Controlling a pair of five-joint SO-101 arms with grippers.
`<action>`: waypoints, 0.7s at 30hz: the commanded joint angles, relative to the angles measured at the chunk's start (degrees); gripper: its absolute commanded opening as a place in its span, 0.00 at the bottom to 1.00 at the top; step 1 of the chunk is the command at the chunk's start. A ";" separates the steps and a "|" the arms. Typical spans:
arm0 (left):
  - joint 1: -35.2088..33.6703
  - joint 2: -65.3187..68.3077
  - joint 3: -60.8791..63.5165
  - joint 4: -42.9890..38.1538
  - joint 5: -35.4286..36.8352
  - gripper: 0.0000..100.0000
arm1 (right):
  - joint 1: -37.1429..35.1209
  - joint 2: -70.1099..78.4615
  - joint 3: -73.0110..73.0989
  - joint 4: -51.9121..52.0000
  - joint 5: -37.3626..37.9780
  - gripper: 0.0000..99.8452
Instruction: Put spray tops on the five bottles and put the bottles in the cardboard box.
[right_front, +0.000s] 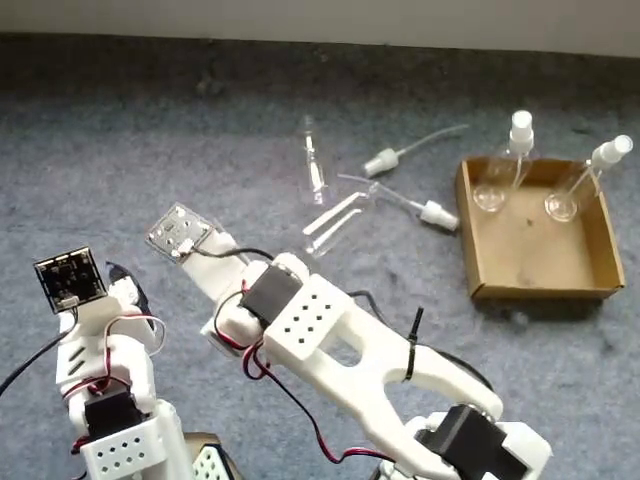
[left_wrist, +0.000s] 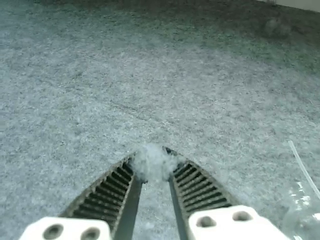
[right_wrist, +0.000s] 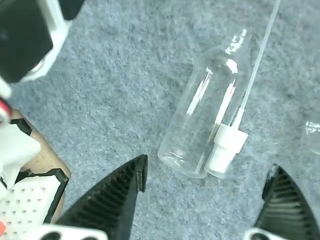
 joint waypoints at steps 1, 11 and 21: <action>-1.10 -0.75 -1.19 -1.41 0.26 0.01 | 0.75 -0.31 -1.98 -3.56 -0.18 0.33; -1.01 -0.75 -1.10 -1.41 0.26 0.01 | 1.98 -0.22 9.45 -18.77 -0.09 0.33; -0.84 -0.75 -1.01 -1.41 0.18 0.01 | 3.30 12.53 10.07 -21.85 0.88 0.33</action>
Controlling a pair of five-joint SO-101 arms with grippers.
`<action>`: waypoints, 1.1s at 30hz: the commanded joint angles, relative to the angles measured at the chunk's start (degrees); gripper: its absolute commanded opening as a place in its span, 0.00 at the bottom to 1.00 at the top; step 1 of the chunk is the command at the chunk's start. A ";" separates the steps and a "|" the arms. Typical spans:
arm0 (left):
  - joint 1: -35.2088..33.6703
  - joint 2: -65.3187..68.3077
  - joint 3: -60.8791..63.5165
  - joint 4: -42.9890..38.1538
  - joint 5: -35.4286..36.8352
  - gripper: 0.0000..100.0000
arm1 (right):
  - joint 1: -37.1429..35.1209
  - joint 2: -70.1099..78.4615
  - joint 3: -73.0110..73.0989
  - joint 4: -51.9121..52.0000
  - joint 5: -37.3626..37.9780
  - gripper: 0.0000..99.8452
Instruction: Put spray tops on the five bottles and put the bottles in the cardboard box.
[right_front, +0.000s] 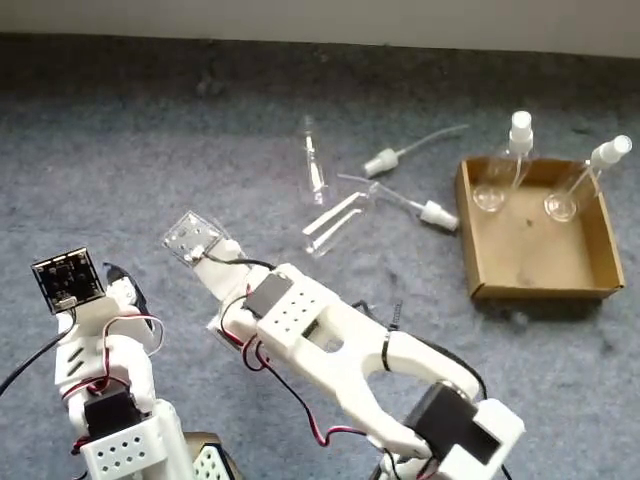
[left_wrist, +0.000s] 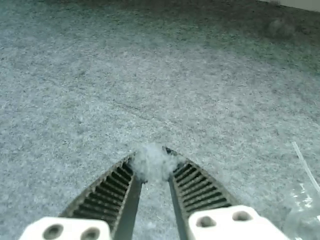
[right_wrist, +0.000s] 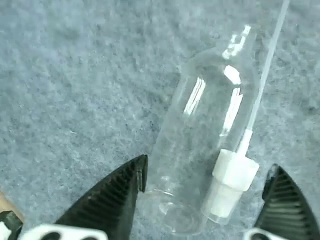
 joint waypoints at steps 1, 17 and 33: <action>-0.40 -0.75 -0.92 -1.41 0.09 0.01 | 1.01 2.24 -0.84 -1.10 0.26 0.33; 1.89 -0.75 -0.66 -1.41 -0.09 0.01 | 1.10 2.77 -0.66 -0.92 0.70 0.18; 1.89 -0.75 -0.57 -1.41 -0.09 0.01 | 3.30 -1.27 -5.32 9.10 0.70 0.12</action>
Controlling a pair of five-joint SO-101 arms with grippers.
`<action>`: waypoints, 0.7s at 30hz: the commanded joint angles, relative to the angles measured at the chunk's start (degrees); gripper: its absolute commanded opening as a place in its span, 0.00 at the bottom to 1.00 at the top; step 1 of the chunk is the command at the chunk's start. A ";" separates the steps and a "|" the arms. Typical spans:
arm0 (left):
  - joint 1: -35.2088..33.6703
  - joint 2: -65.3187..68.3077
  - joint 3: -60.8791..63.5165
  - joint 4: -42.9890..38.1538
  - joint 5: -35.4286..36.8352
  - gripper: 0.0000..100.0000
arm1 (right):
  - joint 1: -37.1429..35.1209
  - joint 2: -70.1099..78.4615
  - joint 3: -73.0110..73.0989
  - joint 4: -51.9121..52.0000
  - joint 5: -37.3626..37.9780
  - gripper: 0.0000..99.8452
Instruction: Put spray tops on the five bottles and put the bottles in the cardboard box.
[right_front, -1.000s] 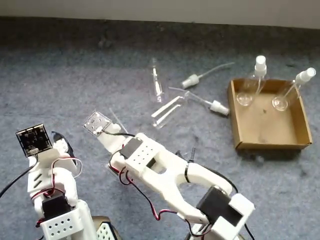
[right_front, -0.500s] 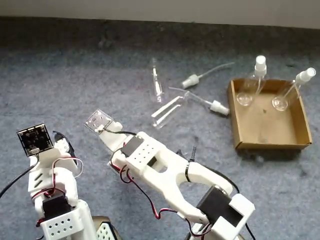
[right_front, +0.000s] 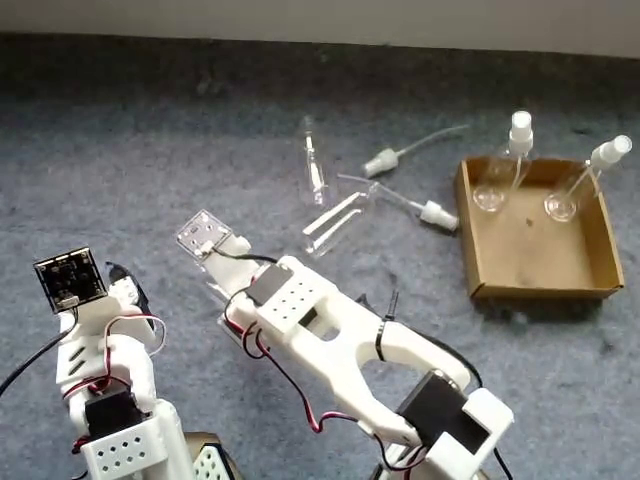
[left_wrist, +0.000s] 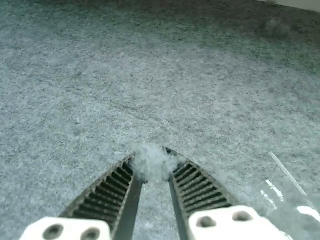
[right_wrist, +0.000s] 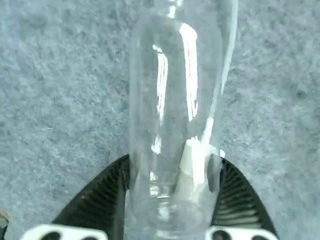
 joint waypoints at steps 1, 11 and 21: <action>1.19 -0.75 -0.57 -1.41 -0.09 0.01 | 3.21 -5.41 -5.05 6.99 0.53 0.12; 1.89 -0.75 -0.57 -1.23 0.00 0.01 | 17.19 -29.93 -6.64 19.12 0.62 0.12; 7.78 -0.75 0.57 -1.32 -0.09 0.01 | 19.56 -52.00 16.13 19.74 10.11 0.12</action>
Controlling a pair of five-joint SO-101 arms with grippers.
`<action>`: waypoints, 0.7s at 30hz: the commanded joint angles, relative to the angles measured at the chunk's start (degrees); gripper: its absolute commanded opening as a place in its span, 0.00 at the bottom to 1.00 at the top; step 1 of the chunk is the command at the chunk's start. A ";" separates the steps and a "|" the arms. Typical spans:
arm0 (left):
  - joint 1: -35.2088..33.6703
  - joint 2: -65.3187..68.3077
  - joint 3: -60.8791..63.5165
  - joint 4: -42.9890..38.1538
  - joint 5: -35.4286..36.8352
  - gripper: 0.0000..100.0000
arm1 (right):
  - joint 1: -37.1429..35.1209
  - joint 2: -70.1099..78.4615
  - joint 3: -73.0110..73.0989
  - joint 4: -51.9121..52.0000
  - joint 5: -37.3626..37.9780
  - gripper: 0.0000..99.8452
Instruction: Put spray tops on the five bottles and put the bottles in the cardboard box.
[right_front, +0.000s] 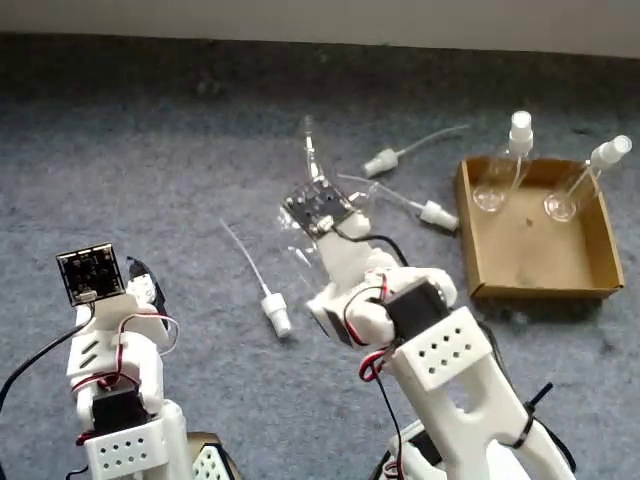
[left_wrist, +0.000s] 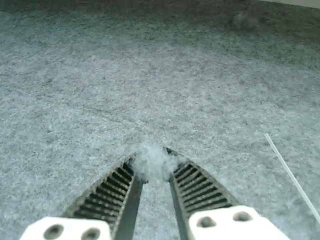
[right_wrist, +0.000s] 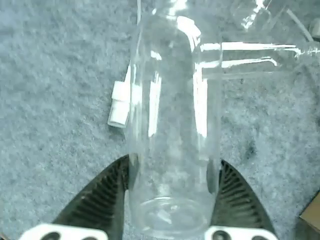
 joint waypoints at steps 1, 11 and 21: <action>1.71 -0.75 0.13 -1.32 -0.09 0.01 | 2.42 -8.66 7.16 -2.77 2.02 0.12; 1.80 -0.75 0.40 -1.32 -0.09 0.01 | 15.16 -25.27 35.82 -19.74 2.46 0.12; 4.79 -0.75 1.27 -1.32 -0.18 0.01 | 8.13 -25.71 36.62 -13.14 2.11 0.12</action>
